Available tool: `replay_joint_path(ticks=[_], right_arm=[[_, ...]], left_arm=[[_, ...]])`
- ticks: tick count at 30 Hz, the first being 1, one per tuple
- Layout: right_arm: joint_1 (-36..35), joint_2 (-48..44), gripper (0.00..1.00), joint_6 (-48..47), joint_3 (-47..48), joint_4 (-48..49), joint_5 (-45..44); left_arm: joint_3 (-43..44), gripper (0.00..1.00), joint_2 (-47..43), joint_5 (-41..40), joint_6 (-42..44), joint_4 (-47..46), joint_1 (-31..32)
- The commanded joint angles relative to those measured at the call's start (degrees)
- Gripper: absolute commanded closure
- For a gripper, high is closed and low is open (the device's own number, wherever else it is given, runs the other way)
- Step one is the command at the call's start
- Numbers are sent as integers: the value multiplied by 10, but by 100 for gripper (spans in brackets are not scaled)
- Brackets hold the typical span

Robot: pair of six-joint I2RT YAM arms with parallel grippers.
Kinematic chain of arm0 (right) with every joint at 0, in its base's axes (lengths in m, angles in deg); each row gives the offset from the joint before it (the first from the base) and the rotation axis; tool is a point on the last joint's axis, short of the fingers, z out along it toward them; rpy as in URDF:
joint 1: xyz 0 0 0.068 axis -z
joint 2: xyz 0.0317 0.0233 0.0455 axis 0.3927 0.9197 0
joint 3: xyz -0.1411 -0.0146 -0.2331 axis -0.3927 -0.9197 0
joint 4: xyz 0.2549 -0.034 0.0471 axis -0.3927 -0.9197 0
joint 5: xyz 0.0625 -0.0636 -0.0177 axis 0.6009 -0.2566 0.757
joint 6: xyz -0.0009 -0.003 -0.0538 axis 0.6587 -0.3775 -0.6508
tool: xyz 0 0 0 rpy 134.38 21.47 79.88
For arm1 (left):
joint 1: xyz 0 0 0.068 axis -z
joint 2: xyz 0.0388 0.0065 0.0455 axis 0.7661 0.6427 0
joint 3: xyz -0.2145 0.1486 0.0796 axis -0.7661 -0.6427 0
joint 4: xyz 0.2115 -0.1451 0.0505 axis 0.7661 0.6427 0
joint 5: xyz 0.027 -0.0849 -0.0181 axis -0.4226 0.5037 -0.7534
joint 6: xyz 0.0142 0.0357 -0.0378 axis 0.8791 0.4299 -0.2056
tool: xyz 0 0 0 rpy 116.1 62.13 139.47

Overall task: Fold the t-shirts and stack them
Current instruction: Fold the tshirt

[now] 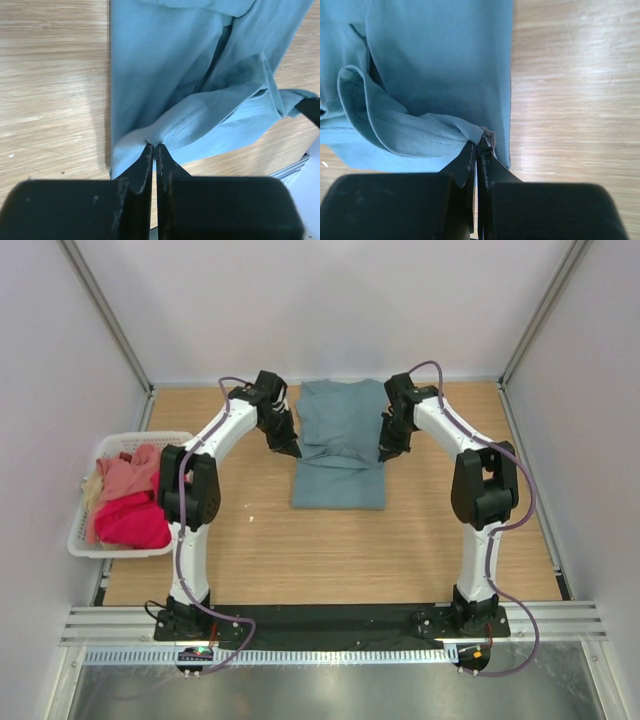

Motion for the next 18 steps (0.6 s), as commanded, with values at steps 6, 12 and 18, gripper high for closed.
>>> replay_joint_path(ticks=[6,12,18], right_arm=[[29,46,99,0,70,8,33],[34,82,99,-4,104,10,48],[42,106,99,-4,138,7,48]], left_arm=[[82,100,52,19,2,5,-13],[112,100,79,19,-16,-6,-18],[140,100,111,29,-24,-6,-20]])
